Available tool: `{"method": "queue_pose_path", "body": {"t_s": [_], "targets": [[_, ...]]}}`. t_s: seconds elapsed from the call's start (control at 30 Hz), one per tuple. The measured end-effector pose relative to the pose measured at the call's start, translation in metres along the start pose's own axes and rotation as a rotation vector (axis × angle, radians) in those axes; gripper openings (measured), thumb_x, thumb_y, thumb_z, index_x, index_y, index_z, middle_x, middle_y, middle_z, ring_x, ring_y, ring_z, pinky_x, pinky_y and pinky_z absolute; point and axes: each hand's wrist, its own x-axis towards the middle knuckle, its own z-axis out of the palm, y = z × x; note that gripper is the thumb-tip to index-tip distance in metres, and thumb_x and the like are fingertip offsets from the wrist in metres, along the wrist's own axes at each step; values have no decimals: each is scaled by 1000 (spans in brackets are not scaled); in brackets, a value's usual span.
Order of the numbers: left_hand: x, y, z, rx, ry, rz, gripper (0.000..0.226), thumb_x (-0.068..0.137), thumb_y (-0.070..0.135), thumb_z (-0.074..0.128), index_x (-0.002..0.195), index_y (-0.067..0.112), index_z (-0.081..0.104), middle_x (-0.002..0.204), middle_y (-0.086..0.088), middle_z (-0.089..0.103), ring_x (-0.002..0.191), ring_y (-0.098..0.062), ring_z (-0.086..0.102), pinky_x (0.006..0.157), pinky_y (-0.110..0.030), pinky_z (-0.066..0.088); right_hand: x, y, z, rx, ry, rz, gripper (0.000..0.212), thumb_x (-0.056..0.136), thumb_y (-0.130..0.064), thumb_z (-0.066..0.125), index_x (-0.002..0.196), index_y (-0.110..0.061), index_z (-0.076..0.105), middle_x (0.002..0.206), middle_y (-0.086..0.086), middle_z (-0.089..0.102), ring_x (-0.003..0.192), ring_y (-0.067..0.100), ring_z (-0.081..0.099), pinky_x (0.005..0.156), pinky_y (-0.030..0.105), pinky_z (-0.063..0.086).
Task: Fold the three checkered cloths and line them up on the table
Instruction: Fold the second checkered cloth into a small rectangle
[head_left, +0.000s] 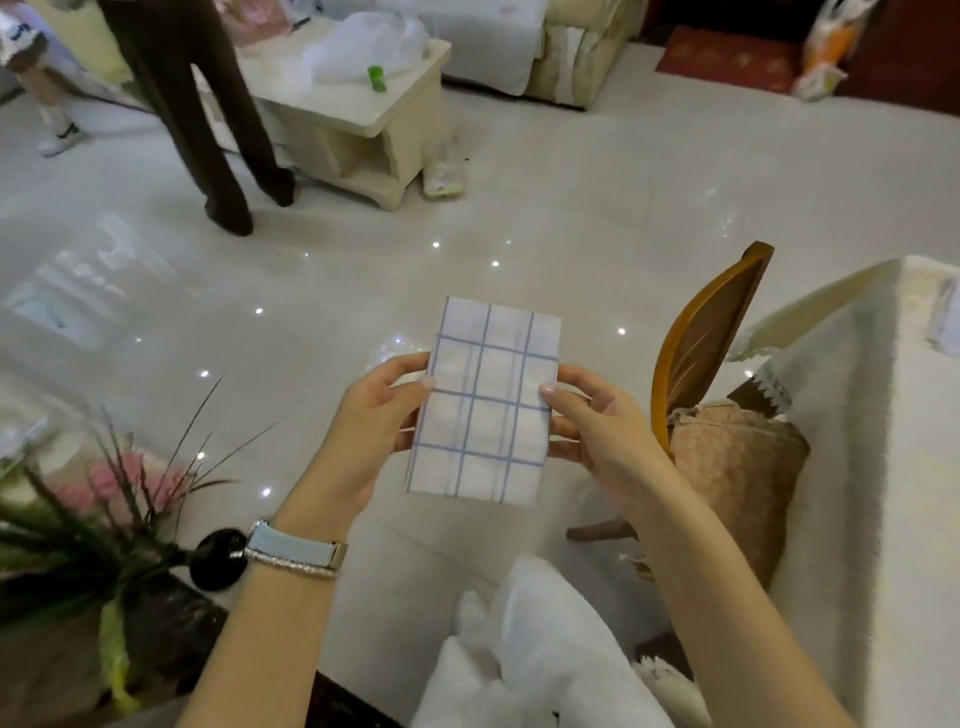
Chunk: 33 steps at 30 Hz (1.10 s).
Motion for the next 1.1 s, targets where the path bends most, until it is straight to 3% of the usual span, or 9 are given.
{"method": "queue_pose_path", "body": {"t_s": [0.1,0.23,0.4,0.83,1.1], "targets": [[49,17,-3,22,-53,-4,23,98,17,54,114,27,67,95,-2,76,78,-14,69,67,-27,54,33,-13,-1,53,77,-6,24,98,-18,54,121,-18,62,106,5,75,95,26,73,78,36,59],[120,36,6,65,-133,-18,23,98,18,54,116,27,66,103,-7,75,84,-19,68,78,-37,54,82,-31,-17,108,146,-19,26,98,-16,55,123,-17,62,106,6,75,93,25,73,75,35,57],[218,65,38,108,-233,-18,26,98,18,54,121,24,64,106,-6,74,84,-17,68,79,-35,54,148,-59,-52,172,265,-38,27,97,-17,57,124,-17,62,106,7,75,93,26,72,76,37,58],[410,157,193,238,-607,-27,24,99,18,51,118,23,65,102,-2,75,82,-12,70,63,-23,54,246,-148,-175,323,613,-84,24,97,-17,56,120,-18,63,106,6,75,93,24,73,72,30,59],[520,197,318,333,-867,4,23,99,18,52,117,25,65,96,0,76,79,-11,69,66,-26,53,301,-189,-263,380,865,-157,24,97,-19,57,120,-18,63,104,7,75,87,22,72,70,29,58]]}}
